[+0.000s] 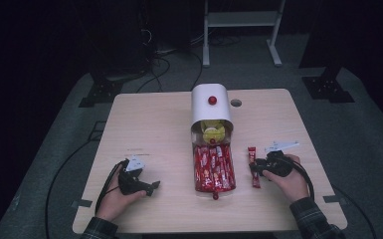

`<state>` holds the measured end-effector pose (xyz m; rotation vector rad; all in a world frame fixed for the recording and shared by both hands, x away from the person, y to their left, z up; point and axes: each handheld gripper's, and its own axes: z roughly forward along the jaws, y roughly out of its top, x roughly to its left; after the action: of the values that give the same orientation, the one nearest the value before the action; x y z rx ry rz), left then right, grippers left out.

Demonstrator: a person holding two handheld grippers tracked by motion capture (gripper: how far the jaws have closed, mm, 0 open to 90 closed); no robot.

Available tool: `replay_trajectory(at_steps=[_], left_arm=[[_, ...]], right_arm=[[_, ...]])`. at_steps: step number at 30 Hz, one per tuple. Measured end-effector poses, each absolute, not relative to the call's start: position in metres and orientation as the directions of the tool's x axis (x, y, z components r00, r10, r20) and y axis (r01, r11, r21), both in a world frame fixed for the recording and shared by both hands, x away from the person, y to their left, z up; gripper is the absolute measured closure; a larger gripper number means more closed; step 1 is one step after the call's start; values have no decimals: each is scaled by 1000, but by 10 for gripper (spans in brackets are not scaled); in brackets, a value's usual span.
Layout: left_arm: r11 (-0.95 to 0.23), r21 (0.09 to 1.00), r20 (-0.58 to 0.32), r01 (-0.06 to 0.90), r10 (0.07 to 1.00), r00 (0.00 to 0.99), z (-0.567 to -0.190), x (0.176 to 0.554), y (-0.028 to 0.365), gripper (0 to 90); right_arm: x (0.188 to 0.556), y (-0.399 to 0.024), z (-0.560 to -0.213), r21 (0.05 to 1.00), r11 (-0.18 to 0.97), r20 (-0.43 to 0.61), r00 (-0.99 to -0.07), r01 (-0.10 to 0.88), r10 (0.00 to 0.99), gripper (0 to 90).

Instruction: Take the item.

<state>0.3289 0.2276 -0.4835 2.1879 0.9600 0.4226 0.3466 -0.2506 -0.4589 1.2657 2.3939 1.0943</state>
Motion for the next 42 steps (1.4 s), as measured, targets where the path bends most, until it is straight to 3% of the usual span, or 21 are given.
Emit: replay_trajectory(at_steps=[4, 10, 32, 42], left_arm=[[-480, 712, 16, 512, 740, 672, -483, 329, 228, 0], [-481, 712, 17, 512, 740, 672, -483, 329, 228, 0], [-482, 712, 19, 510, 739, 673, -483, 329, 228, 0], [-478, 715, 16, 511, 741, 671, -484, 329, 227, 0]], right_arm=[[345, -251, -458, 726, 347, 112, -600, 594, 792, 427], [341, -260, -452, 756, 314, 98, -574, 574, 813, 336], [329, -318, -454, 765, 241, 80, -459, 597, 885, 291], [337, -332, -472, 713, 252, 51, -406, 655, 912, 242]])
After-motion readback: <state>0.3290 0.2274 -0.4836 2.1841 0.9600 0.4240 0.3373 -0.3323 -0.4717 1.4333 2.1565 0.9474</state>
